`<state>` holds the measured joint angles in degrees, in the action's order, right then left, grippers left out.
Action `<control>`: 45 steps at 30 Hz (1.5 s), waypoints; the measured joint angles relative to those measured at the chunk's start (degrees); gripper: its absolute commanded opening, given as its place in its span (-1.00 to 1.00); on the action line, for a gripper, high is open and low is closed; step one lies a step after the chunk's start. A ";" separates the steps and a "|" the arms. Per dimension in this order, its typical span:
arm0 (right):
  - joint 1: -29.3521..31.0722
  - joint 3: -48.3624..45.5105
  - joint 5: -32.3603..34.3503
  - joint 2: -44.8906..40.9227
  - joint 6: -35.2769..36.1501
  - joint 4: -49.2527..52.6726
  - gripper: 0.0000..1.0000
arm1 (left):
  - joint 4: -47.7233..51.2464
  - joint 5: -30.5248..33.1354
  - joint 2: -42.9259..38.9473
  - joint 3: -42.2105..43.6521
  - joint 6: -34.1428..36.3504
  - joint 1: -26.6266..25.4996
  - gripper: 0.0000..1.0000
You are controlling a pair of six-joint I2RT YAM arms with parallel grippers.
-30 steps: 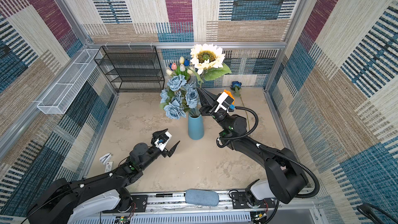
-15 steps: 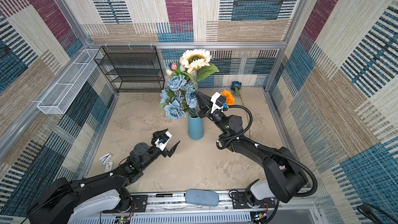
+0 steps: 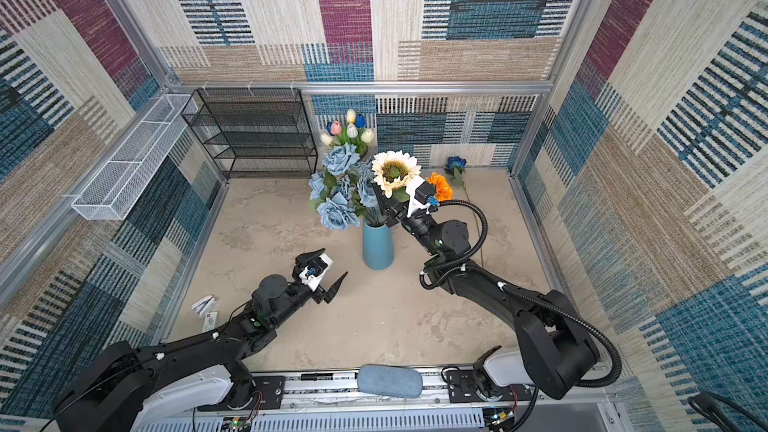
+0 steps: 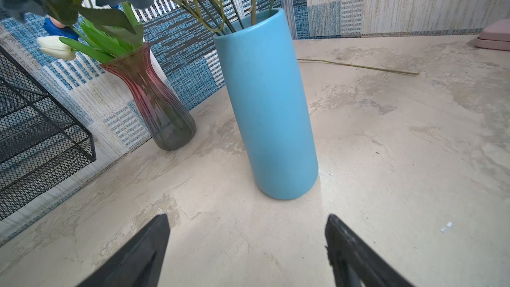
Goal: Arrange the flowers into the vase
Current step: 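Carry the cream sunflower toward the light blue vase with the right gripper, then lower the cream sunflower stem into the light blue vase and open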
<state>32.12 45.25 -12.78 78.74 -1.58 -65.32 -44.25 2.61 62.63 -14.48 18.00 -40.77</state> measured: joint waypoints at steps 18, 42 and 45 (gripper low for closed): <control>0.00 2.05 10.49 -6.69 -3.85 17.92 0.07 | 0.04 0.00 0.57 -0.31 0.13 0.00 0.82; -0.04 9.35 12.17 -13.03 -6.75 47.76 0.62 | 0.09 -0.07 0.90 -0.61 0.11 0.00 0.82; 0.02 9.66 11.61 -14.08 -7.80 52.87 0.64 | 0.11 -0.07 0.72 -0.61 0.09 0.00 0.82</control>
<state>32.14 54.92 -1.17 64.66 -9.39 -12.45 -44.14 2.55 63.35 -15.09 18.09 -40.77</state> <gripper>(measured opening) 0.814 0.909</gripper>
